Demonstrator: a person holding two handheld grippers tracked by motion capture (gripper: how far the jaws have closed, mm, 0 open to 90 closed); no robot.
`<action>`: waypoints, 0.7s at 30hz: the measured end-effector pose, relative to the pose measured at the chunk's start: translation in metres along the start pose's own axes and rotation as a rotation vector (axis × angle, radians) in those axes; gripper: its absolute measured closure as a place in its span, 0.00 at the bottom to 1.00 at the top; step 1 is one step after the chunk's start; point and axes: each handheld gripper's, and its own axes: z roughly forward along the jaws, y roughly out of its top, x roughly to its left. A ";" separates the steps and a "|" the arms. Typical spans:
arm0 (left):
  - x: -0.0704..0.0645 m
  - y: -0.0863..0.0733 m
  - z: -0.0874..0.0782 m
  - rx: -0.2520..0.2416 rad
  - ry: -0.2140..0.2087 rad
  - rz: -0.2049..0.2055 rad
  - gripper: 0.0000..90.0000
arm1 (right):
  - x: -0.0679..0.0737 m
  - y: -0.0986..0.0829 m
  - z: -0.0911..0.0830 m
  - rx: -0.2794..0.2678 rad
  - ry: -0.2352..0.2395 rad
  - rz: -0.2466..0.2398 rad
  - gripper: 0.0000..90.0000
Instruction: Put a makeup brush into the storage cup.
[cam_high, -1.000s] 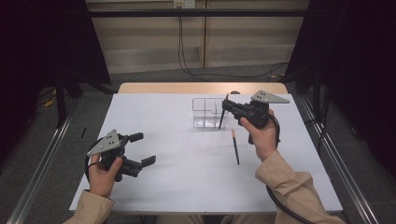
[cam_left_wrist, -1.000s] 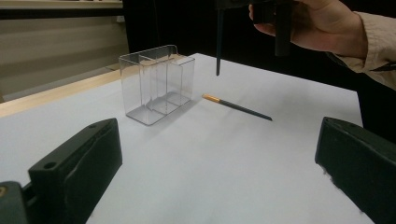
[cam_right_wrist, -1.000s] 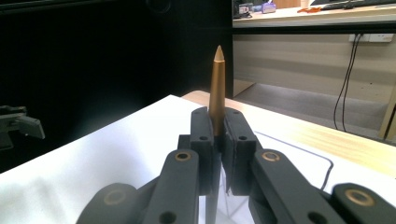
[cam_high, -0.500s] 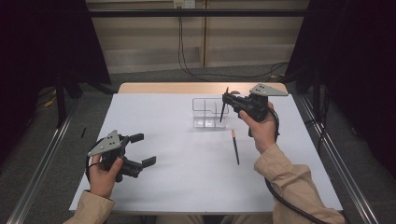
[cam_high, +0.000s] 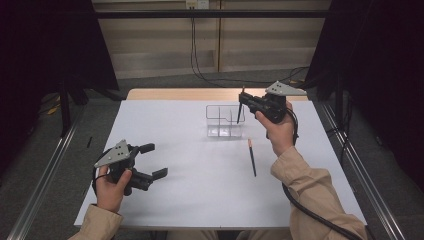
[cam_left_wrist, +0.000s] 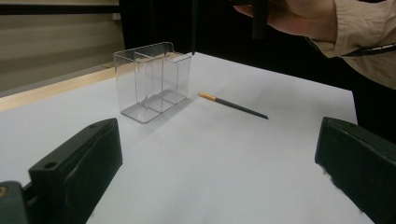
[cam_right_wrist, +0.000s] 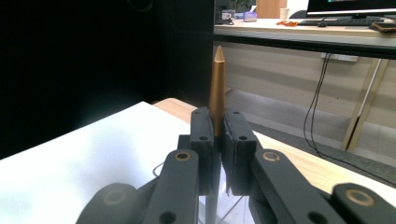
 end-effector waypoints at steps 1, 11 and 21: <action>0.000 0.000 0.000 0.002 0.001 0.002 0.01 | 0.000 0.000 0.001 0.000 -0.002 0.002 0.94; 0.002 -0.001 -0.002 -0.003 0.004 -0.002 0.01 | -0.004 0.004 0.014 0.005 -0.023 -0.011 0.93; 0.002 -0.001 -0.002 -0.001 0.002 -0.003 0.01 | -0.005 0.002 0.026 0.021 -0.039 -0.020 0.93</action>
